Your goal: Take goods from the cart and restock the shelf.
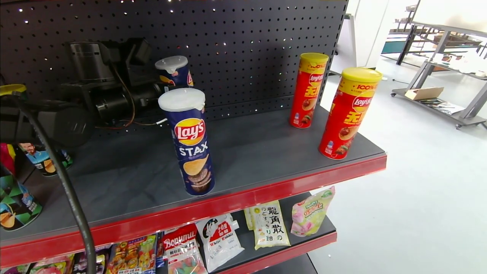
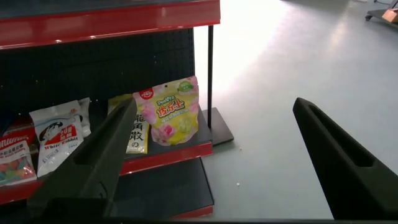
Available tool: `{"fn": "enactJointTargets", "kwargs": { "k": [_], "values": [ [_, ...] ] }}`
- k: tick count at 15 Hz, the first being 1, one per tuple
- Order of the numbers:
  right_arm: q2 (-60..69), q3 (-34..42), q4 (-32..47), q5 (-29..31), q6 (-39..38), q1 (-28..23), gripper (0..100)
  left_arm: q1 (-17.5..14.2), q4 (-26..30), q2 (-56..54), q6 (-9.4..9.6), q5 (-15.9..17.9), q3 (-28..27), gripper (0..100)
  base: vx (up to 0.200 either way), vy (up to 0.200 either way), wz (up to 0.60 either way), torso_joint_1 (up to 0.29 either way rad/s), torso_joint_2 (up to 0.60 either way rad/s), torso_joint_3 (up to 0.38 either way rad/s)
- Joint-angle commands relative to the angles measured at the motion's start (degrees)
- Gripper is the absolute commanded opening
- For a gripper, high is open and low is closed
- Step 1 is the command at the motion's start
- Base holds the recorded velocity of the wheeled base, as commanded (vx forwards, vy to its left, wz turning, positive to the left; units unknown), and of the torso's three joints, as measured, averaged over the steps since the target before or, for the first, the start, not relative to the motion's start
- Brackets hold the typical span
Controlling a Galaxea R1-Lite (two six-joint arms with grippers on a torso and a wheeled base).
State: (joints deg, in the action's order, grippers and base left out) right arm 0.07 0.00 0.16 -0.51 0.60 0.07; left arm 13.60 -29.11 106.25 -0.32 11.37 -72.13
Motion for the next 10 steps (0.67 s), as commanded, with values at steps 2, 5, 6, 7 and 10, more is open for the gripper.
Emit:
{"fn": "enactJointTargets", "kwargs": {
  "k": [2, 5, 6, 7, 10],
  "values": [
    [-0.07, 0.00, 0.02, -0.02, 0.02, 0.01, 100, 0.55, 0.02, 1.15, -0.03, 0.14, -0.55, 0, 0.000, 0.000, 0.00, 0.000, 0.00, 0.000],
    [-0.07, 0.00, 0.02, -0.02, 0.02, 0.01, 100, 1.07, -0.07, 2.64, -0.03, 0.14, -2.22, 0, 0.000, 0.000, 0.00, 0.000, 0.00, 0.000],
    [-0.07, 0.00, 0.02, -0.02, 0.02, 0.01, 100, 1.25, -0.07, 3.08, -0.03, 0.14, -2.93, 0, 0.000, 0.000, 0.00, 0.000, 0.00, 0.000],
    [-0.07, 0.00, 0.02, -0.02, 0.02, 0.01, 100, 1.42, -0.07, 3.35, -0.03, 0.14, -3.01, 0, 0.000, 0.000, 0.00, 0.000, 0.00, 0.000],
    [-0.07, 0.00, 0.02, -0.02, 0.02, 0.01, 100, 2.04, 0.02, 3.61, 0.05, 0.14, -3.10, 0, 0.000, 0.000, 0.00, 0.000, 0.00, 0.000]
  ]
}}
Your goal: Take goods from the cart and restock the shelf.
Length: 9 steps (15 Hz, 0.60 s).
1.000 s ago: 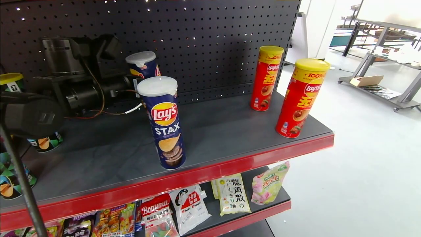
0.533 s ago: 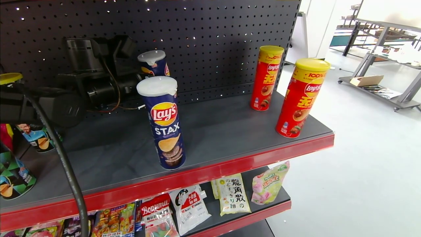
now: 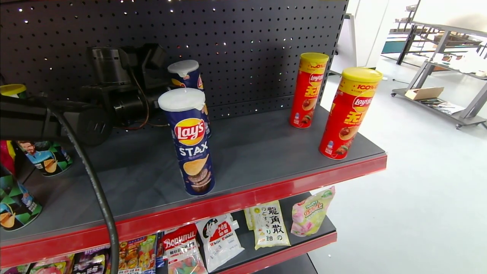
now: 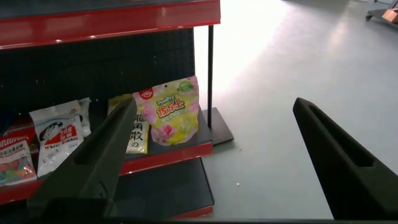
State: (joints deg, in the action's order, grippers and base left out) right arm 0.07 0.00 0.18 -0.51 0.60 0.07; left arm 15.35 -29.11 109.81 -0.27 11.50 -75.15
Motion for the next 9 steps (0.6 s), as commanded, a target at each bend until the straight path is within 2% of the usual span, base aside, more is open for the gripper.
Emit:
{"fn": "enactJointTargets", "kwargs": {
  "k": [1, 9],
  "values": [
    [-0.07, 0.00, -0.01, -0.02, 0.02, 0.01, 100, 0.30, 0.02, 0.05, 0.09, 0.02, 0.10, 0, 0.000, 0.000, 0.00, 0.000, 0.00, 0.000],
    [-0.07, 0.00, -0.01, -0.02, 0.02, 0.01, 100, 0.30, 0.63, -1.27, 0.44, -0.16, 0.71, 0, 0.000, 0.000, 0.00, 0.000, 0.00, 0.000]
  ]
}}
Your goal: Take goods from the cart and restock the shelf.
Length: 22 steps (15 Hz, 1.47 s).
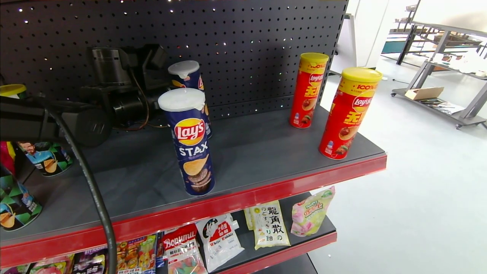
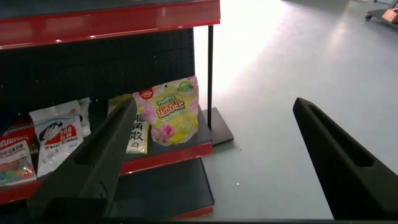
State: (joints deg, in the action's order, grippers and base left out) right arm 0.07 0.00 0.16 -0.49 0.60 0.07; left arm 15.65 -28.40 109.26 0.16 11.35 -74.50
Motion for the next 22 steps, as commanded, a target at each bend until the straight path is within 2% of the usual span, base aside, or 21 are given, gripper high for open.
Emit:
{"fn": "enactJointTargets", "kwargs": {
  "k": [1, 5, 14, 15, 22],
  "values": [
    [-0.07, 0.00, 0.02, -0.04, 0.02, 0.01, 100, -0.01, 0.72, -1.16, 0.02, 0.08, 0.14, 0, 0.000, 0.000, 0.00, 0.000, 0.00, 0.000],
    [-0.07, 0.00, 0.02, -0.04, 0.02, 0.01, 100, -0.10, 2.48, -2.39, -0.07, 0.25, 0.32, 0, 0.000, 0.000, 0.00, 0.000, 0.00, 0.000],
    [-0.07, 0.00, 0.02, -0.04, 0.02, 0.01, 100, -0.18, 2.30, -2.21, -0.07, 0.16, 1.99, 0, 0.000, 0.000, 0.00, 0.000, 0.00, 0.000],
    [-0.07, 0.00, 0.02, -0.04, 0.02, 0.01, 100, -0.18, 2.21, -2.21, 0.02, 0.08, 2.07, 100, 0.000, 0.000, 0.00, 0.000, 0.00, 0.000],
    [-0.07, 0.00, 0.02, -0.04, 0.02, 0.01, 100, -0.18, 2.48, -3.53, -0.33, -0.01, 4.01, 100, 0.000, 0.000, 0.00, 0.000, 0.00, 0.000]
  ]
}}
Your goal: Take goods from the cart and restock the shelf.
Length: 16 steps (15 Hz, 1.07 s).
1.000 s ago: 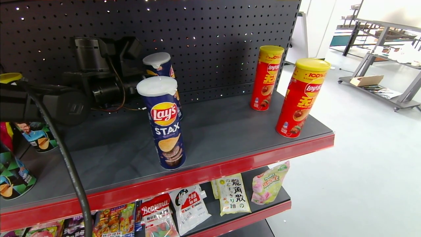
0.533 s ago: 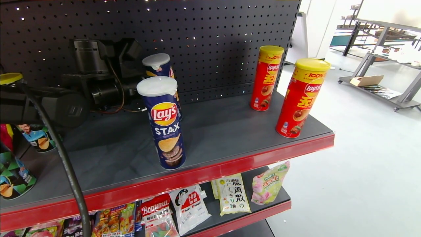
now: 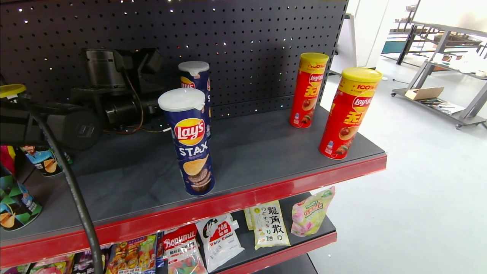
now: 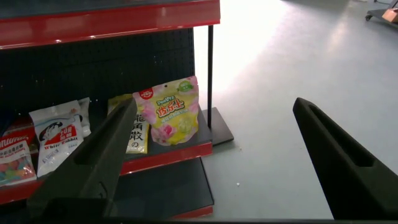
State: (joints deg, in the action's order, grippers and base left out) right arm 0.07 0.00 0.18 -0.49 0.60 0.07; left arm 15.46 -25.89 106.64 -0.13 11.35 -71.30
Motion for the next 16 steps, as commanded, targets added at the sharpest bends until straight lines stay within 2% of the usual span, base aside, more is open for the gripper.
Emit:
{"fn": "enactJointTargets", "kwargs": {
  "k": [1, 9, 12, 13, 14, 15, 16],
  "values": [
    [-0.07, 0.00, -0.01, -0.04, 0.02, 0.01, 100, -0.08, -0.03, -1.35, -0.04, -0.01, 1.52, 100, 0.000, 0.000, 0.00, 0.000, 0.00, 0.000],
    [-0.07, 0.00, -0.01, -0.04, 0.02, 0.01, 100, -5.70, -0.21, -13.83, 0.05, 0.08, 19.71, 100, 0.000, 0.000, 0.00, 0.000, 0.00, 0.000],
    [-0.07, 0.00, -0.01, -0.04, 0.02, 0.01, 100, -7.72, 0.84, -26.84, 0.40, -0.36, 31.66, 100, 0.000, 0.000, 0.00, 0.000, 0.00, 0.000],
    [-0.07, 0.00, -0.01, -0.04, 0.02, 0.01, 100, -7.72, 1.02, -27.28, 0.40, -0.36, 31.93, 100, 0.000, 0.000, 0.00, 0.000, 0.00, 0.000],
    [-0.07, 0.00, -0.01, 0.05, 0.02, 0.01, 100, -8.95, 9.72, -40.99, 0.49, -0.36, 36.76, 100, 0.000, 0.000, 0.00, 0.000, 0.00, 0.000],
    [-0.07, 0.00, -0.01, -0.04, 0.02, 0.01, 100, -10.01, 17.46, -49.51, 0.40, 0.08, 37.46, 100, 0.000, 0.000, 0.00, 0.000, 0.00, 0.000],
    [-0.07, 0.00, -0.01, 0.05, 0.02, 0.01, 100, -10.71, 22.90, -55.58, 0.31, 0.25, 38.43, 100, 0.000, 0.000, 0.00, 0.000, 0.00, 0.000]
  ]
}}
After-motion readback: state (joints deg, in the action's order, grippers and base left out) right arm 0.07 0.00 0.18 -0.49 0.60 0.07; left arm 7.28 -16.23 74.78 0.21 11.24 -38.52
